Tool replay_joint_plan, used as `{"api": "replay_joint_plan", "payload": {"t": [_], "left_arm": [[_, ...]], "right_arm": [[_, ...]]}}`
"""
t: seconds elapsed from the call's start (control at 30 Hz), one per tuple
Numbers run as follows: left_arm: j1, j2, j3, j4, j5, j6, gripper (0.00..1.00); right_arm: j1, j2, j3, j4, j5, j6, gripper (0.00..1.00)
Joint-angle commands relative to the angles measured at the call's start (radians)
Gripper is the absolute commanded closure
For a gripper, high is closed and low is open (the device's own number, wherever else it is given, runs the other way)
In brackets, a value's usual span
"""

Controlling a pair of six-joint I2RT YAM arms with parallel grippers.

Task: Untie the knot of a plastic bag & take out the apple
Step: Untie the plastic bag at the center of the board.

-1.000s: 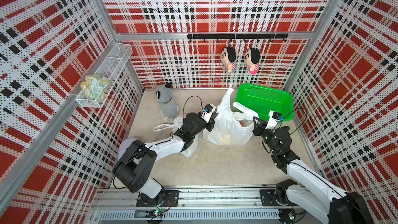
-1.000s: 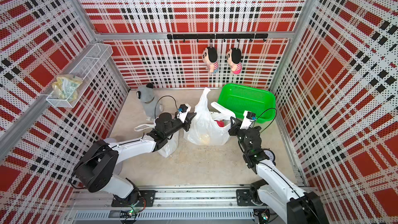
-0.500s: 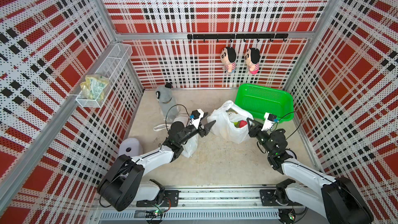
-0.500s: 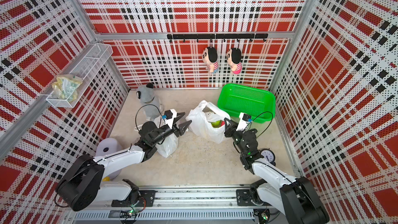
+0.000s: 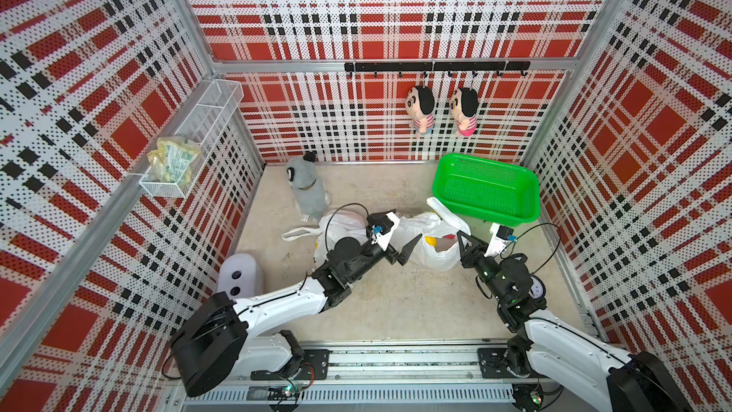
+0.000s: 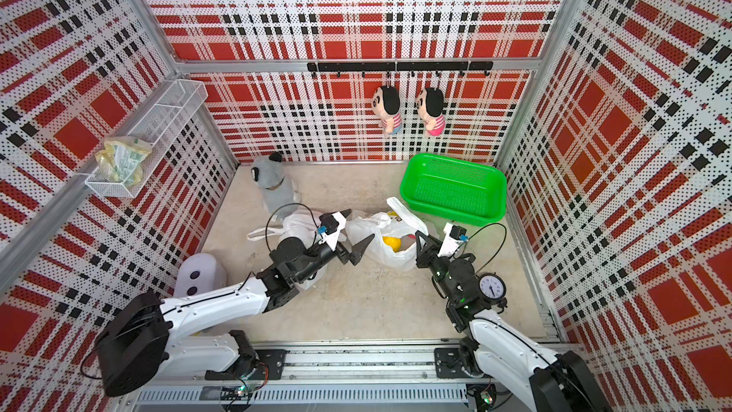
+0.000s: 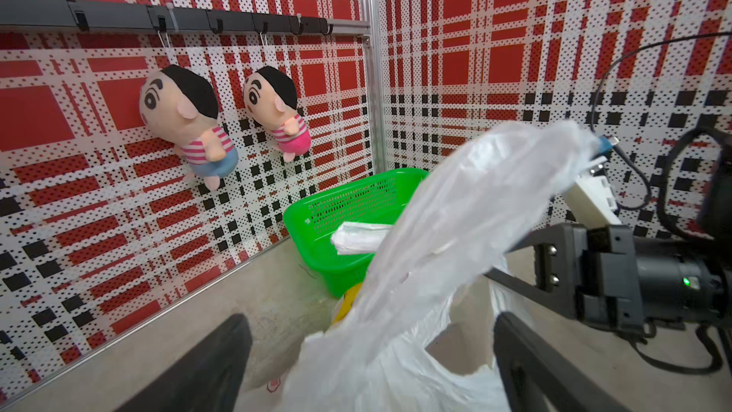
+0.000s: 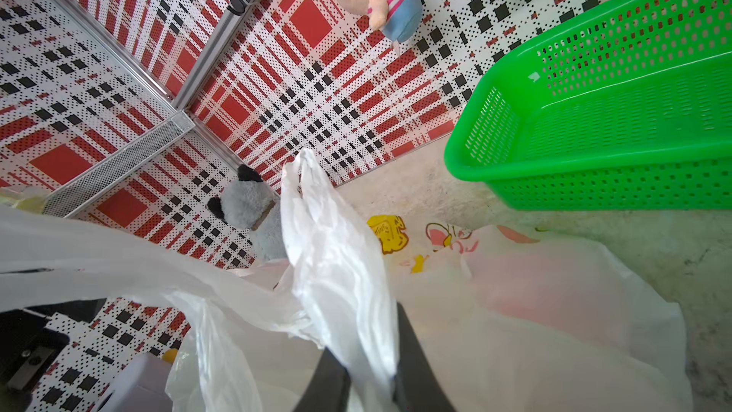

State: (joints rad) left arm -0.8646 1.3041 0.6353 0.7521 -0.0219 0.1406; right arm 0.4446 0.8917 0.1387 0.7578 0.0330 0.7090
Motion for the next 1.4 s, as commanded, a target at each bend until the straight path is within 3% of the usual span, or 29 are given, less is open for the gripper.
{"api": "replay_joint_plan", "payload": {"t": [0.0,0.17,0.2,0.23,0.33,0.47,0.63,0.73,0.83,0.97,1.1,1.2,1.27,1.3,1.37], "left_arm": [[-0.017,0.091,0.103,-0.047,-0.066,0.068,0.02],[-0.014,0.180,0.175,-0.085,0.038,0.077,0.00],[-0.003,0.182,0.174,-0.085,0.061,0.068,0.04],[0.012,0.181,0.176,-0.085,0.081,0.051,0.15],[0.099,0.165,0.176,-0.088,0.178,-0.011,0.66],[0.281,0.167,0.217,-0.052,0.416,-0.080,0.82],[0.430,0.245,0.401,-0.054,0.511,-0.104,0.93],[0.489,0.268,0.456,-0.022,0.569,-0.155,0.94],[0.492,0.221,0.385,0.047,0.575,-0.174,0.94],[0.423,0.111,0.169,0.087,0.510,-0.134,0.89],[0.279,0.018,-0.061,0.125,0.386,-0.073,0.83],[0.201,-0.012,-0.184,0.170,0.376,-0.069,0.71],[0.174,-0.030,-0.233,0.175,0.365,-0.094,0.61],[0.165,-0.047,-0.252,0.180,0.376,-0.108,0.53],[0.155,-0.091,-0.282,0.184,0.384,-0.116,0.40]], "right_arm": [[0.011,-0.005,-0.016,0.017,0.022,0.016,0.80],[0.010,-0.034,-0.021,-0.016,0.057,0.039,0.81],[0.010,-0.039,-0.017,-0.023,0.059,0.036,0.82],[0.010,-0.040,-0.008,-0.032,0.062,0.035,0.83],[0.010,-0.008,0.052,-0.031,0.041,0.029,0.86],[0.011,0.180,0.198,0.141,-0.075,0.081,0.88],[0.007,0.472,0.552,0.143,-0.123,0.049,0.90],[-0.008,0.586,0.735,0.057,-0.120,0.003,0.91],[-0.023,0.641,0.813,0.037,-0.120,-0.017,0.90],[-0.027,0.644,0.720,0.082,-0.149,-0.020,0.88],[-0.028,0.621,0.544,0.130,-0.185,-0.015,0.84],[-0.029,0.551,0.391,0.174,-0.214,-0.008,0.75],[-0.029,0.472,0.311,0.129,-0.205,-0.037,0.62],[-0.029,0.421,0.278,0.080,-0.188,-0.054,0.50],[-0.025,0.320,0.228,-0.019,-0.146,-0.085,0.46]]}}
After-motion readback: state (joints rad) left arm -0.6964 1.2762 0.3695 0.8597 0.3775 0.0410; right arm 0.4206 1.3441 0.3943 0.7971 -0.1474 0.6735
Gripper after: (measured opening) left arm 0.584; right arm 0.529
